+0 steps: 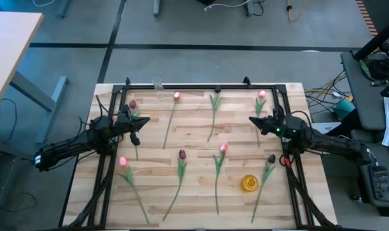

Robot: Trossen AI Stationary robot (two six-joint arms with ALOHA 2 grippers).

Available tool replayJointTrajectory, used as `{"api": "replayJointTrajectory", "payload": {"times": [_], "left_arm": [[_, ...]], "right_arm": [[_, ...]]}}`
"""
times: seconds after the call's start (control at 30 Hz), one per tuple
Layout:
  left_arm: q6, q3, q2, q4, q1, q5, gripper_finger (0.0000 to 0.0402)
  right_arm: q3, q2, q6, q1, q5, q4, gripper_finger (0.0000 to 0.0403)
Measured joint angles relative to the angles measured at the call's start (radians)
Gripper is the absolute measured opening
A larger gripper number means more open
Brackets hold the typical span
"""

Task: Sort flowers into vase by color
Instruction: Put the top black flower into the transparent flower vase

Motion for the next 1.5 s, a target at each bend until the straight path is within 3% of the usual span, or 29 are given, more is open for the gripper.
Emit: {"api": "replayJointTrajectory", "payload": {"times": [0.3, 0.5, 0.6, 0.77, 0.83, 1.2, 1.33, 1.5], "left_arm": [[0.000, 0.000, 0.000, 0.000, 0.000, 0.000, 0.0000], [0.000, 0.000, 0.000, 0.000, 0.000, 0.000, 0.0000], [0.000, 0.000, 0.000, 0.000, 0.000, 0.000, 0.0000], [0.000, 0.000, 0.000, 0.000, 0.000, 0.000, 0.0000], [0.000, 0.000, 0.000, 0.000, 0.000, 0.000, 0.0000], [0.000, 0.000, 0.000, 0.000, 0.000, 0.000, 0.0000], [0.000, 0.000, 0.000, 0.000, 0.000, 0.000, 0.0000], [0.000, 0.000, 0.000, 0.000, 0.000, 0.000, 0.0000]], "right_arm": [[0.211, 0.366, -0.005, -0.002, 0.009, -0.233, 0.0009], [0.401, 0.593, -0.090, -0.037, -0.026, -0.379, 0.0009], [0.488, 0.682, -0.168, -0.100, -0.094, -0.413, 0.0009], [0.567, 0.804, -0.302, -0.245, -0.360, -0.416, 0.0009], [0.588, 0.845, -0.328, -0.278, -0.402, -0.417, 0.0009], [0.749, 1.119, -0.134, -0.256, -0.363, -0.310, 0.0016], [0.879, 1.267, -0.135, -0.261, -0.300, -0.302, 0.0045], [1.080, 1.458, -0.113, -0.313, -0.309, -0.363, 0.0100]]}}
